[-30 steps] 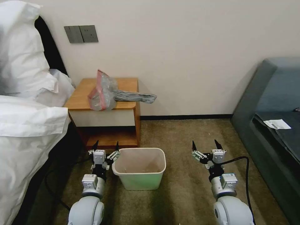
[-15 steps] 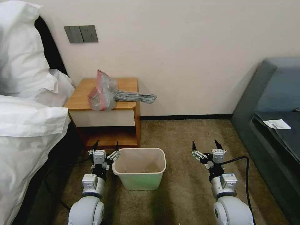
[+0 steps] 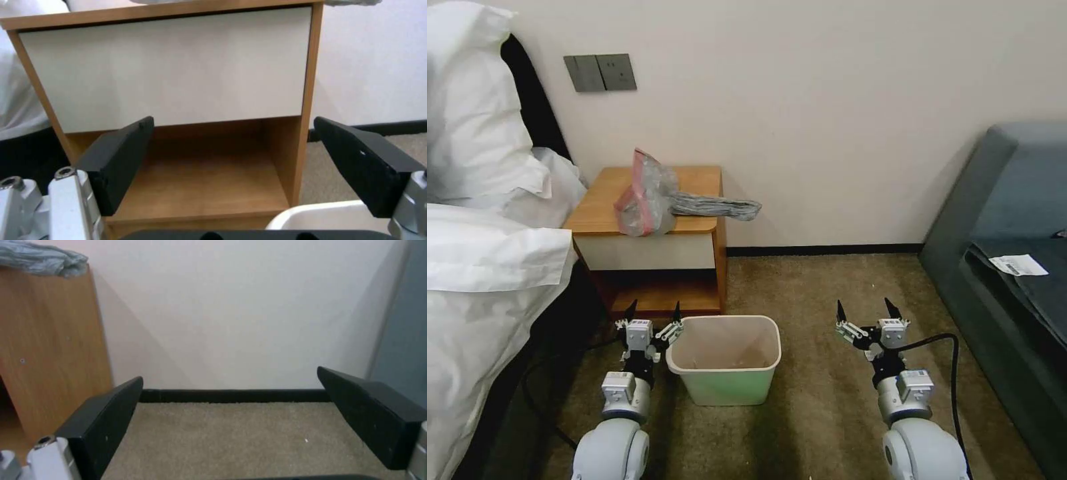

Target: Pick up the garbage bag from the table and place it over the trash can.

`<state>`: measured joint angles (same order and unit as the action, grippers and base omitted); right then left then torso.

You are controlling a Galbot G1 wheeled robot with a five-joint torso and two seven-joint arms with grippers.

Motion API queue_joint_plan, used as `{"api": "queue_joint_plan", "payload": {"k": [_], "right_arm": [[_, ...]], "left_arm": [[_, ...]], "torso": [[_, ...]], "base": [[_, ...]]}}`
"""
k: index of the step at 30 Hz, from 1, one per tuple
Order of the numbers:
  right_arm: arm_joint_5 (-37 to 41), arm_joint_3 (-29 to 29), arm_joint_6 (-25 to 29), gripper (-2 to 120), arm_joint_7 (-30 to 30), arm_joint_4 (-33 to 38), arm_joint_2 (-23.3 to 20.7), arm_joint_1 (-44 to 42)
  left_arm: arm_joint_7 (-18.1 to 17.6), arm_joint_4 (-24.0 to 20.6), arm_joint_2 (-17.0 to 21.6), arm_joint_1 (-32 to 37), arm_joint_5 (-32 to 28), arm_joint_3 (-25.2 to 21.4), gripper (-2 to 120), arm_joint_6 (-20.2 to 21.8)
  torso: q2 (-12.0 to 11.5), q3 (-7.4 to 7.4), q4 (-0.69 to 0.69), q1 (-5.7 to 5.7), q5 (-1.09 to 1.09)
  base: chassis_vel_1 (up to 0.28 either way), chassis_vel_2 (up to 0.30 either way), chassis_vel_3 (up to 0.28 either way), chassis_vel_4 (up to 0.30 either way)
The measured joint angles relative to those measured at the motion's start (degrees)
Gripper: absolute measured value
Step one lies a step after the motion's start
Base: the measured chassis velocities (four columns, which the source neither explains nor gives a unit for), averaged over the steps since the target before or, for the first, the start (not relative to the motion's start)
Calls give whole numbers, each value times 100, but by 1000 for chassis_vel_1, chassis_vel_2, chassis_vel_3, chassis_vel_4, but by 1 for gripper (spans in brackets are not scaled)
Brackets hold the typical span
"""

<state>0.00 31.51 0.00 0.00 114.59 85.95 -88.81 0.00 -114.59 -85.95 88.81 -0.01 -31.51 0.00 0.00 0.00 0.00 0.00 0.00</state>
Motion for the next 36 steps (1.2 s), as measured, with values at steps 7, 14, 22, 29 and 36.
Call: {"api": "queue_joint_plan", "payload": {"k": [7,14,22,29,36], "right_arm": [[-80,87,327,100,14,56,64,-81],[-256,289,1054,100,74,213,209,-269],[-460,502,2420,100,69,451,393,-541],[-427,283,2989,100,-410,231,-260,-120],[-460,-80,2761,100,-422,193,-850,350]], "left_arm": [[-51,81,32,-108,-93,-11,98,-319],[-202,250,105,-366,-309,-52,100,-1045],[-477,529,274,-685,-702,-48,100,-2426],[-823,435,241,-404,-296,-43,100,-2444],[-1047,444,194,-235,16,-52,100,-2413]], "torso": [[0,0,1,0,0],[0,0,-2,0,-2],[0,0,-5,0,-1],[0,0,1,0,2],[0,1,0,0,2]], "base": [[0,0,0,0],[0,0,0,0],[0,0,0,0],[0,0,0,0],[0,0,0,0]]}}
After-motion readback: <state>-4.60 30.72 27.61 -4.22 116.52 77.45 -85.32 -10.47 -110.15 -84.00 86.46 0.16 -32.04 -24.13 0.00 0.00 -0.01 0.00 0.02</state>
